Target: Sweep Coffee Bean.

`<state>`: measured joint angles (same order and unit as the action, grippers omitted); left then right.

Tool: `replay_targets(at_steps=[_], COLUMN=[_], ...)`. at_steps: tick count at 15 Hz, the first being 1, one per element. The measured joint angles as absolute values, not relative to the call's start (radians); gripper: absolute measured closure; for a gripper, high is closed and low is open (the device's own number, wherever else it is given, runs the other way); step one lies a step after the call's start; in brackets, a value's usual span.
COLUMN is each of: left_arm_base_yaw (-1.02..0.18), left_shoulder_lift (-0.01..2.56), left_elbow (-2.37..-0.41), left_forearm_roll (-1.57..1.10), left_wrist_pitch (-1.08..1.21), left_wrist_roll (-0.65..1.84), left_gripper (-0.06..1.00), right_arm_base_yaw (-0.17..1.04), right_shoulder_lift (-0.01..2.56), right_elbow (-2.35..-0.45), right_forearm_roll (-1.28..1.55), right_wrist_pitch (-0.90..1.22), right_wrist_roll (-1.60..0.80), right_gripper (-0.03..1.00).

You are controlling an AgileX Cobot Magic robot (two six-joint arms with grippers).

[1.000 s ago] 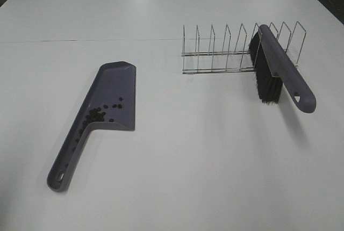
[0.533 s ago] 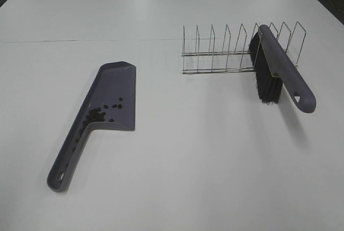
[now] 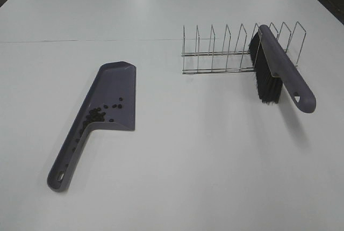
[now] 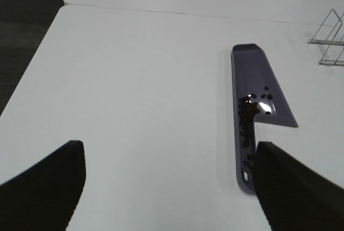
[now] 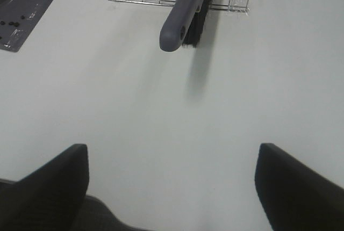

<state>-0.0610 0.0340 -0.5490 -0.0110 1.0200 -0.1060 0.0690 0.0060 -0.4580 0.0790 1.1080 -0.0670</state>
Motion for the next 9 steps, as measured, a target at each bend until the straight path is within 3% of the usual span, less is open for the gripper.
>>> replay_targets(at_steps=[9], left_arm_base_yaw=[-0.061], left_shoulder_lift=[-0.005], left_elbow=[-0.475], left_forearm_roll=[-0.005], left_wrist_pitch=[0.785], left_wrist_roll=[-0.106], left_gripper=[0.17], right_arm_base_yaw=[0.069], right_shoulder_lift=[-0.004], right_elbow=[-0.458], right_forearm_roll=[0.079], right_wrist_pitch=[1.108], right_wrist_roll=[-0.067], right_gripper=[0.23])
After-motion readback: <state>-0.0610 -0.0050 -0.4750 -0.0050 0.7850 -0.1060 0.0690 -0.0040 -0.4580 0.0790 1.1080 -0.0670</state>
